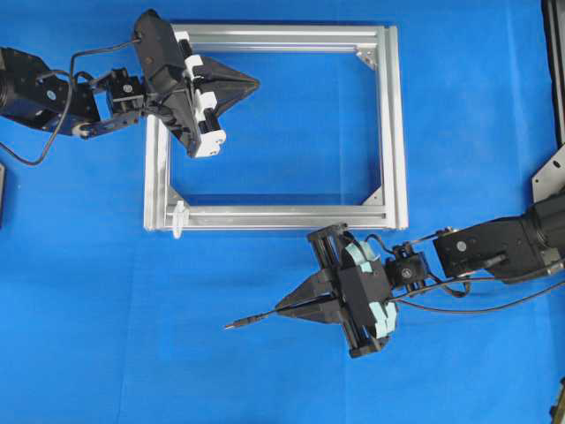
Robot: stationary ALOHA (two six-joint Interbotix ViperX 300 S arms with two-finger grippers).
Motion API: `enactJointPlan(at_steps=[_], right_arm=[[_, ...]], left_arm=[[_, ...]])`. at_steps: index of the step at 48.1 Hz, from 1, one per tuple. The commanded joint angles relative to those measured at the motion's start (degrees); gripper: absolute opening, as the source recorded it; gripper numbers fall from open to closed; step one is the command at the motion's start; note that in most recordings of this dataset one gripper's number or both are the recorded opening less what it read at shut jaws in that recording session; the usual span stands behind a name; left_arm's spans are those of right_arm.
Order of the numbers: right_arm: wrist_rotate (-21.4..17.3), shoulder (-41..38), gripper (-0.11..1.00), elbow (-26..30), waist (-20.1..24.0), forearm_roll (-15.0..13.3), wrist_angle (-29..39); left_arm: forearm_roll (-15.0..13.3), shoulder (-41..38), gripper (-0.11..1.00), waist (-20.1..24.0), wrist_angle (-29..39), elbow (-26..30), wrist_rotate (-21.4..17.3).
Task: Insert the wire through the string loop located on the left side.
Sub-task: 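Lift the held cable with the right gripper, plug pointing left, then move the right gripper left toward the white zip-tie loop on the frame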
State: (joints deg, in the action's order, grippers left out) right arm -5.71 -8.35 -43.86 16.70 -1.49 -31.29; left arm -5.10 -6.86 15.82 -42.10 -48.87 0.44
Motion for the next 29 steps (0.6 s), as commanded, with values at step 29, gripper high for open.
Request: enactJointPlan(at_steps=[29], right_arm=[[-0.09,1.85,0.00,0.62,-9.49,0.26,-0.35]], left_arm=[[0.18,2.02,0.00,-0.09,-0.35,-0.09,0.18]])
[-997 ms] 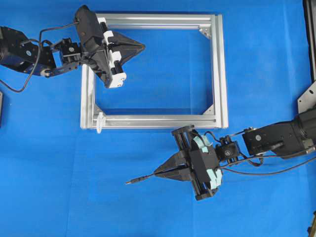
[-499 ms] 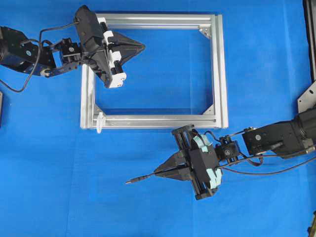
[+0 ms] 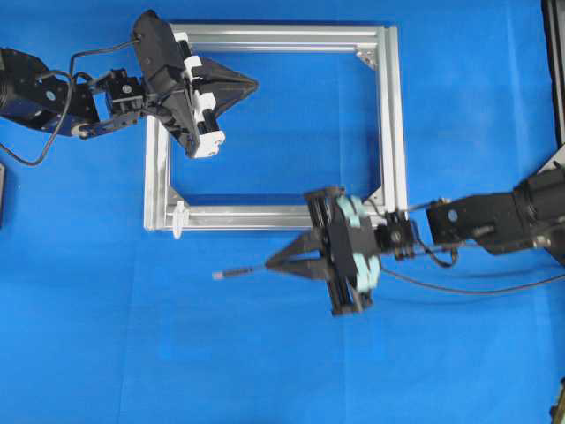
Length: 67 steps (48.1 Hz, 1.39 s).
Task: Insert the wire through the string loop located on the left side.
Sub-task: 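Move the right gripper left toward the white zip-tie loop on the frame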
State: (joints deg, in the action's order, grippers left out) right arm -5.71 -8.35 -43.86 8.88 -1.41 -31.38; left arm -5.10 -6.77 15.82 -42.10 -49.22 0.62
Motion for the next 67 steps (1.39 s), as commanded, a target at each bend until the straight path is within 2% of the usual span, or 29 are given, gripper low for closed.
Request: enactJointPlan(at_steps=[1,13,20,44,67], right_arm=[[-0.09,1.85,0.00,0.70,-2.11,0.18,-0.26],[-0.26,1.85,0.00,0.79,-7.03,0.44,0.18],[-0.18,1.85,0.00,0.70,-8.35,0.53,0.53],[-0.26,1.05,0.00,1.67,-7.91,0.44,1.05],[-0.26,-4.22,0.00,8.79,-7.47,0.18,3.08]], left_arm=[[0.18,1.93,0.00,-0.09,-0.35,0.26,0.00],[0.18,2.11,0.00,-0.09,-0.35,0.00,0.00],[0.18,2.11,0.00,-0.09,-0.35,-0.18,0.00],[0.18,2.11,0.00,-0.09,-0.35,-0.18,0.00],[0.18,2.11,0.00,-0.09,-0.35,-0.09,0.00]])
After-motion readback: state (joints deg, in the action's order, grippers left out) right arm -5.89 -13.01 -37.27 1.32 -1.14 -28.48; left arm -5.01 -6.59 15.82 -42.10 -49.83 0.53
